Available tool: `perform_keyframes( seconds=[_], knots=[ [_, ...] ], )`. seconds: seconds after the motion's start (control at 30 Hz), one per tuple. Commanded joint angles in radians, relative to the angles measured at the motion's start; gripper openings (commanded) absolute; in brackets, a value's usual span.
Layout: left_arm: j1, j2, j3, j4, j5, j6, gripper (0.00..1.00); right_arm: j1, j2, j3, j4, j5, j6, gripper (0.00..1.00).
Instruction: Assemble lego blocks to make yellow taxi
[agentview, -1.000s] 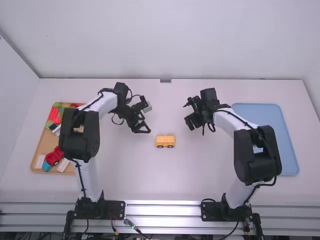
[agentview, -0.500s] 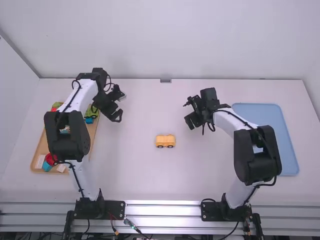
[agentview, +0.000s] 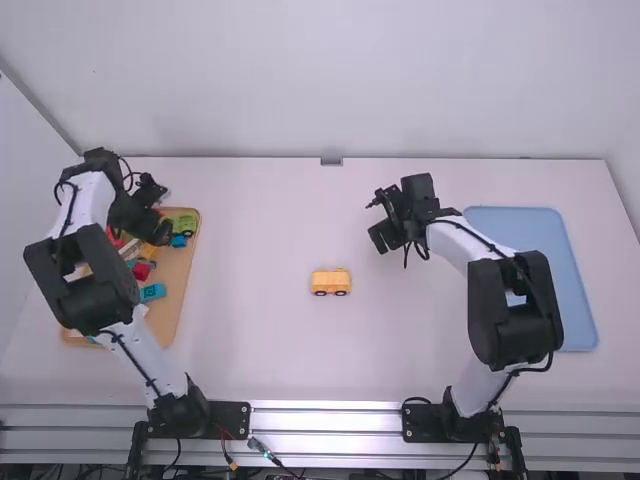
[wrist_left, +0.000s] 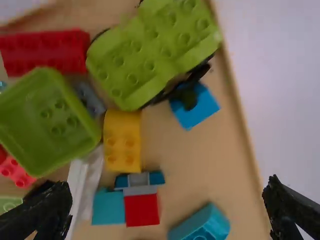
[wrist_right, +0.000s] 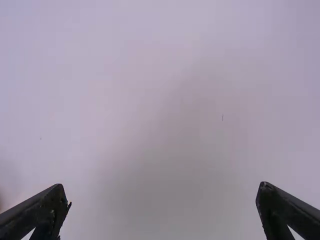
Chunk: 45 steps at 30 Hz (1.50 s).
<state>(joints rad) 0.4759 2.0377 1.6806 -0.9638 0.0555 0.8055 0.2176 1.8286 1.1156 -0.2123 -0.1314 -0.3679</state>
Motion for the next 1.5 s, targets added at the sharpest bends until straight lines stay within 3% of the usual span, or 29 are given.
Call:
perform_keyframes(
  seconds=[0.0, 0.17, 0.37, 0.4, 0.43, 0.57, 0.73, 0.83, 1.07, 1.3, 1.47],
  knots=[
    [0.019, -0.024, -0.038, 0.020, -0.031, 0.013, 0.99, -0.001, -0.019, 0.016, -0.002, 0.001, 0.005, 0.99],
    [0.055, -0.024, -0.123, 0.151, 0.001, 0.076, 0.99, -0.001, -0.019, 0.017, 0.000, 0.002, 0.005, 0.99],
    [0.059, -0.024, -0.178, 0.199, 0.036, 0.093, 0.98, -0.001, -0.019, 0.017, -0.001, -0.002, 0.005, 0.99],
    [0.059, -0.024, -0.182, 0.205, 0.039, 0.094, 0.93, -0.001, -0.019, 0.017, 0.000, -0.001, 0.005, 0.99],
    [0.059, -0.024, -0.188, 0.218, 0.047, 0.092, 0.82, -0.001, -0.019, 0.017, -0.001, -0.002, 0.005, 0.99],
    [0.059, -0.024, -0.205, 0.237, 0.096, 0.108, 0.72, -0.001, -0.019, 0.017, -0.001, -0.001, 0.005, 0.99],
    [0.059, -0.024, -0.211, 0.250, 0.093, 0.101, 0.69, -0.001, -0.019, 0.017, -0.001, -0.001, 0.006, 0.99],
    [0.060, -0.024, -0.210, 0.270, 0.092, 0.101, 0.60, -0.001, -0.019, 0.017, -0.001, -0.001, 0.005, 0.99],
    [0.076, -0.015, -0.210, 0.285, 0.112, 0.111, 0.68, 0.000, -0.019, 0.017, -0.002, -0.002, 0.005, 0.99],
    [0.101, 0.028, -0.209, 0.288, 0.121, 0.116, 0.66, 0.000, -0.019, 0.017, -0.001, -0.002, 0.005, 0.99],
    [0.100, 0.040, -0.211, 0.285, 0.181, 0.180, 0.59, 0.000, -0.019, 0.017, -0.002, -0.002, 0.006, 0.99]
  ],
)
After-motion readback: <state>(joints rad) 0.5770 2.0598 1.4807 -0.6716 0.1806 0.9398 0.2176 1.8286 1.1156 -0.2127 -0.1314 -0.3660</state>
